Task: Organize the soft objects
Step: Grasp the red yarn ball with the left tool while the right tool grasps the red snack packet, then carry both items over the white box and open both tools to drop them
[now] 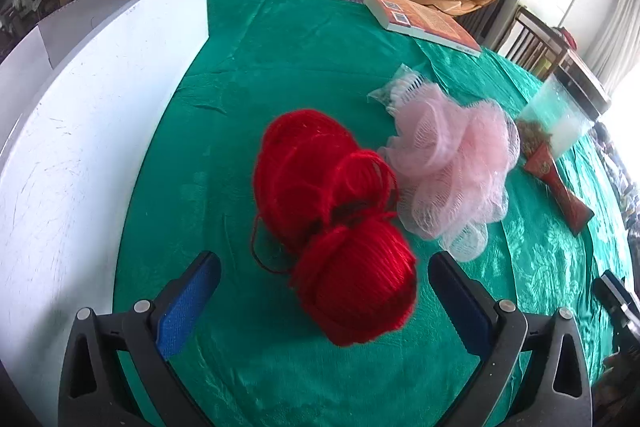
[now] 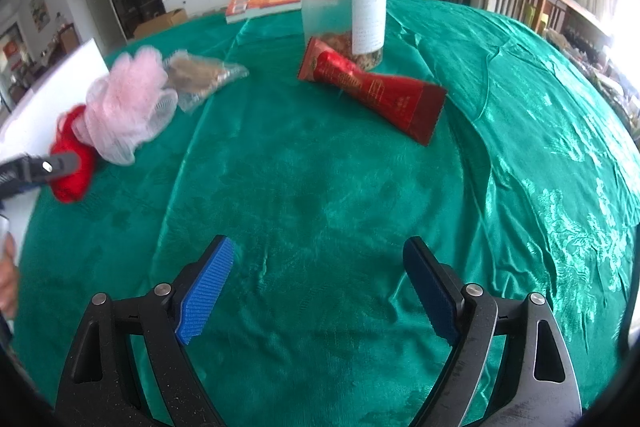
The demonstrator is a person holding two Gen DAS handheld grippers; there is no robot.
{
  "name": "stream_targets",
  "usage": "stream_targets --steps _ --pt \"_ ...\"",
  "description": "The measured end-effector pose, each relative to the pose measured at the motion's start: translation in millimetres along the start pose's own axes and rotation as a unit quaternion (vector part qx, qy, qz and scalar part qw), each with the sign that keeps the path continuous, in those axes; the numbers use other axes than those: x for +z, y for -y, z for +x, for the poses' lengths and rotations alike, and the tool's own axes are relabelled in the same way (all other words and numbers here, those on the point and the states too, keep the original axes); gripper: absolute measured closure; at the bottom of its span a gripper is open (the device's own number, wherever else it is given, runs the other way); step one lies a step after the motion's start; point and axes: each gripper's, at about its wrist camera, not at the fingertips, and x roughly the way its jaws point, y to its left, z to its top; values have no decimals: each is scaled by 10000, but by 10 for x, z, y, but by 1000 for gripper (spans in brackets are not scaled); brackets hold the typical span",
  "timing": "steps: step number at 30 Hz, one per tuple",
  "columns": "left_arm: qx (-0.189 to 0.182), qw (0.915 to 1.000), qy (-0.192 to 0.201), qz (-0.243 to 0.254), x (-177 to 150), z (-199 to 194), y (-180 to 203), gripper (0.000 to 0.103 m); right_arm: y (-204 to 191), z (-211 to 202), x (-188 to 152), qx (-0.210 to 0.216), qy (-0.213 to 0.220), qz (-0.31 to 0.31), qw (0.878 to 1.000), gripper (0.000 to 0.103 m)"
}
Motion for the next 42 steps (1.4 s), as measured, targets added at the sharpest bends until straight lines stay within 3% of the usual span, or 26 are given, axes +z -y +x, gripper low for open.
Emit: stream_targets --steps 2,3,4,6,8,10,11,12,15,20,23,25,29,33,38,39,40,41,42 --pt "-72 9998 125 -147 33 -2 -74 6 119 -87 319 -223 312 -207 9991 14" --pt "-177 9996 145 -169 47 4 -93 19 137 -19 502 -342 212 -510 9979 14" --pt "-327 9993 93 -131 53 21 -88 35 127 121 677 -388 -79 -864 9955 14" --pt "-525 9986 -16 39 38 22 -24 48 33 443 922 -301 -647 -1517 9858 14" --pt "-418 9988 21 262 2 -62 49 54 -117 708 1034 -133 -930 -1999 9753 14" --pt "-550 9981 -36 269 -50 -170 55 57 -198 965 1062 -49 -1230 -2152 9688 16" --pt "-622 9977 -43 255 -72 -241 45 57 -206 1064 1057 -71 -1368 -2109 9679 29" --pt "-684 9973 -10 271 -105 -333 39 57 -186 1132 1052 -103 -1535 -1997 9677 87" --pt "-794 9959 183 384 -206 -645 14 57 -85 934 1047 21 -1390 -1504 9788 89" --pt "-1000 9931 481 387 -306 -1132 -121 57 -106 279 945 346 -1017 -996 9892 89" --pt "-933 9925 727 316 -325 -1458 -343 57 -347 -100 981 931 -735 -649 9908 89" --pt "-692 9933 898 240 -325 -1657 -559 57 -630 -311 1024 1460 -603 -493 9862 89" --pt "306 9924 1189 93 -358 -1952 -1106 57 -1531 -591 1109 2633 -479 -441 9625 89" --pt "1448 9814 1257 -40 -435 -2106 -1646 57 -2614 -716 1101 3696 -633 -540 9255 89" --pt "2341 9645 1208 -186 -526 -2187 -2031 53 -3723 -677 834 4243 -1008 -1009 8942 87" --pt "2519 9600 1207 -190 -534 -2188 -2062 48 -3857 -653 771 4276 -1064 -1060 8914 81" --pt "2689 9554 1204 -180 -536 -2184 -2078 35 -3950 -623 723 4319 -1100 -1086 8886 76" --pt "2817 9517 1212 -163 -535 -2175 -2076 25 -3993 -612 672 4348 -1116 -1089 8869 46" --pt "2925 9477 1265 -142 -536 -2183 -2068 9 -3954 -604 643 4311 -1044 -1056 8900 26"
